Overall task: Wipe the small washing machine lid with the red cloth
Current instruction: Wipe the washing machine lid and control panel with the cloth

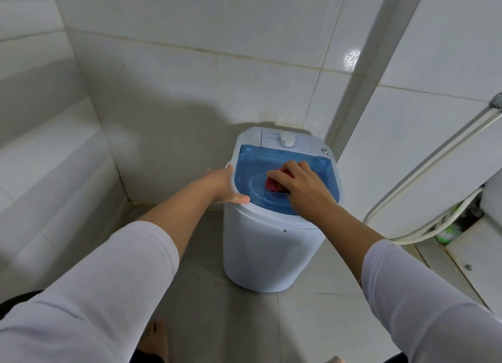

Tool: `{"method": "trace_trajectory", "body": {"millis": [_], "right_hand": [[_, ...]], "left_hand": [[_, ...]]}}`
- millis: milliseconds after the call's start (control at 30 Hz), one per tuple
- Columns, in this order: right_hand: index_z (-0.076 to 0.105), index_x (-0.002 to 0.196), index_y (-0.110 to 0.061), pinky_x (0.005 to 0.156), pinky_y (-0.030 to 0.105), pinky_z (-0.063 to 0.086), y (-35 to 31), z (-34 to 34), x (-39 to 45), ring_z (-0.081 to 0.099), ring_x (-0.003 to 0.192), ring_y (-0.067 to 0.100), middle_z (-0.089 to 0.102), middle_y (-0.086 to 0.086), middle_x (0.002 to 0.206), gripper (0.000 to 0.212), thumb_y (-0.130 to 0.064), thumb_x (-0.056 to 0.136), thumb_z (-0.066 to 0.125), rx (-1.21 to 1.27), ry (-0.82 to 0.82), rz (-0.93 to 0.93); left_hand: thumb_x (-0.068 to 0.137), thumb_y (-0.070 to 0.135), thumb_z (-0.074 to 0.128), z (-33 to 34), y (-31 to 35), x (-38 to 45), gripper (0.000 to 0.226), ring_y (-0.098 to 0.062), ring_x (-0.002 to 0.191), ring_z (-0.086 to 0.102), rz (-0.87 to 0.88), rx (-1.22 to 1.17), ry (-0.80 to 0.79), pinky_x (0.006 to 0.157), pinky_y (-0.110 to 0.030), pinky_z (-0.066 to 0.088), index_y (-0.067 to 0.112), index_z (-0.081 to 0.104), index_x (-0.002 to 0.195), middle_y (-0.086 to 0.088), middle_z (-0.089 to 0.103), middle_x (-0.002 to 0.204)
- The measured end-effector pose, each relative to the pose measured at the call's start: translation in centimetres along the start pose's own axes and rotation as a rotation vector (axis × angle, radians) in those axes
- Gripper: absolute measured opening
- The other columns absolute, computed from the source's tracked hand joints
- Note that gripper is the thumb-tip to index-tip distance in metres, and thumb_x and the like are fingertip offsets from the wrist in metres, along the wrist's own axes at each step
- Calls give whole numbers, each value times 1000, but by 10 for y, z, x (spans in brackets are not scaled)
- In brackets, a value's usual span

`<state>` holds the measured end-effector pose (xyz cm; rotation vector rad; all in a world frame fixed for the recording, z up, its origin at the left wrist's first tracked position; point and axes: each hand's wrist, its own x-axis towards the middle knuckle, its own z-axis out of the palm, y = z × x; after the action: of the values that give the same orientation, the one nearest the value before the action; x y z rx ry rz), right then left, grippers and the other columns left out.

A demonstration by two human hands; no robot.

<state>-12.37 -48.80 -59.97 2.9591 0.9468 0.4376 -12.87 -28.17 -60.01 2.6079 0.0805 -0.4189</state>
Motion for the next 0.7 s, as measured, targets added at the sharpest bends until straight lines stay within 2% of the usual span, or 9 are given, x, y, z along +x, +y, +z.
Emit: {"method": "trace_trajectory", "body": {"millis": [67, 167, 233, 300, 433, 567, 700], "right_hand": [[47, 133, -23, 97, 42, 46, 2, -5, 4, 46, 114, 28, 51, 7, 128, 53, -15, 84, 64, 102, -93, 29], [47, 133, -27, 103, 36, 39, 7, -16, 14, 40, 119, 23, 47, 2, 131, 47, -23, 88, 59, 138, -283, 42], [51, 131, -28, 103, 36, 38, 8, -20, 21, 40, 120, 23, 48, 1, 131, 41, -27, 90, 56, 152, -346, 49], [56, 127, -27, 101, 37, 41, 5, -19, 26, 42, 118, 23, 51, 1, 129, 36, -24, 91, 55, 121, -372, 63], [56, 115, -25, 90, 38, 45, -4, -18, 35, 45, 111, 24, 57, 2, 120, 31, -18, 86, 61, 62, -329, 58], [61, 112, -24, 83, 35, 42, -8, -22, 43, 45, 110, 24, 58, 3, 118, 26, -18, 87, 60, -33, -355, -4], [65, 112, -25, 77, 33, 33, -12, -27, 50, 44, 115, 25, 57, 3, 120, 26, -16, 89, 57, -157, -379, -84]], "left_hand": [[81, 46, 68, 0, 1, 0, 91, -35, 142, 26, 4, 5, 2, 116, -45, 27, 11, 18, 149, -10, 37, 151], [84, 45, 66, 1, 3, -3, 91, -33, 144, 24, 16, 6, 11, 118, -43, 23, 10, 15, 150, -10, 33, 153], [83, 46, 66, 1, 3, -4, 95, -33, 147, 15, 8, 4, 9, 118, -44, 22, 11, 10, 152, -10, 26, 157], [83, 48, 66, 1, 2, -4, 98, -33, 148, 12, 6, 5, 10, 118, -45, 22, 12, 8, 152, -10, 23, 158], [82, 49, 66, 2, 1, -2, 99, -33, 148, 11, 5, 8, 5, 118, -47, 22, 13, 7, 152, -9, 22, 159], [81, 50, 66, 2, 2, 0, 99, -32, 148, 11, -5, 43, 4, 117, -51, 23, 14, 8, 152, -8, 21, 159], [81, 50, 66, 2, 3, 3, 100, -32, 147, 15, -11, 68, -3, 117, -50, 25, 13, 7, 152, -9, 23, 159]]}}
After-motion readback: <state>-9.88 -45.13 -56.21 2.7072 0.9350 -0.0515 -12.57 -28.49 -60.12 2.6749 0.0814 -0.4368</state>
